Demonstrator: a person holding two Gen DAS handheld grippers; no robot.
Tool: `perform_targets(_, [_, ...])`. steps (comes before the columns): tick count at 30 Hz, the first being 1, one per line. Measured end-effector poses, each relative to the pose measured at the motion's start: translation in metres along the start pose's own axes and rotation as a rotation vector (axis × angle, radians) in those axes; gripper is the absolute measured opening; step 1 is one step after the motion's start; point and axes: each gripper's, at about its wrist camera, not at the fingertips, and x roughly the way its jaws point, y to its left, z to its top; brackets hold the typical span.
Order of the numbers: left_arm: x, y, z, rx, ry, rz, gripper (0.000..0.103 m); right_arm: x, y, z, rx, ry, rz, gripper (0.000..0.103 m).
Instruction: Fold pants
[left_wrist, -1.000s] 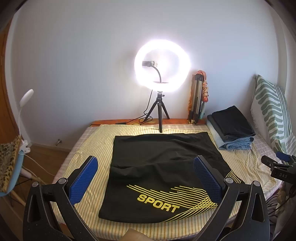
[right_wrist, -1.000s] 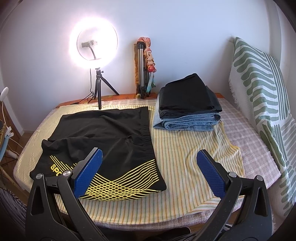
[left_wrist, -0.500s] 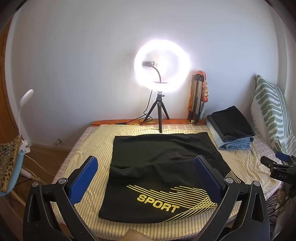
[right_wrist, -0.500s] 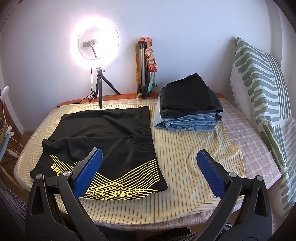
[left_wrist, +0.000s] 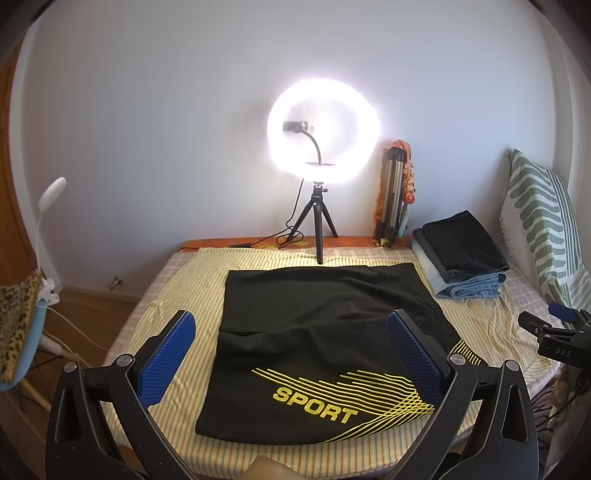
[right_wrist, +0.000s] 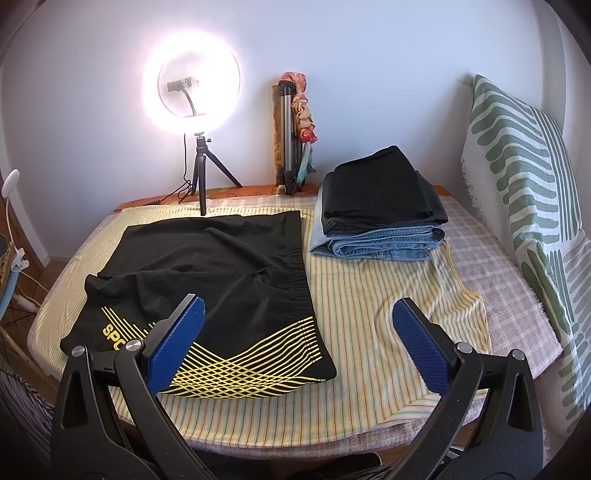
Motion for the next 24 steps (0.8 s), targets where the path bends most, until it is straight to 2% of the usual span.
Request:
perform_targets(13, [0.004, 0.002, -0.004, 0.003, 0.004, 0.011, 0.103, 0.001, 0.006, -0.002, -0.013, 0.002, -0.006, 0.103])
perform_targets(19, [0.012, 0.019, -0.010, 0.000, 0.018, 0.032, 0.103, 0.005, 0.011, -0.006, -0.036, 0.007, -0.014, 0.103])
perform_targets(24, [0.020, 0.038, -0.018, 0.032, 0.038, 0.012, 0.103, 0.013, 0.007, -0.003, -0.095, 0.018, -0.012, 0.103])
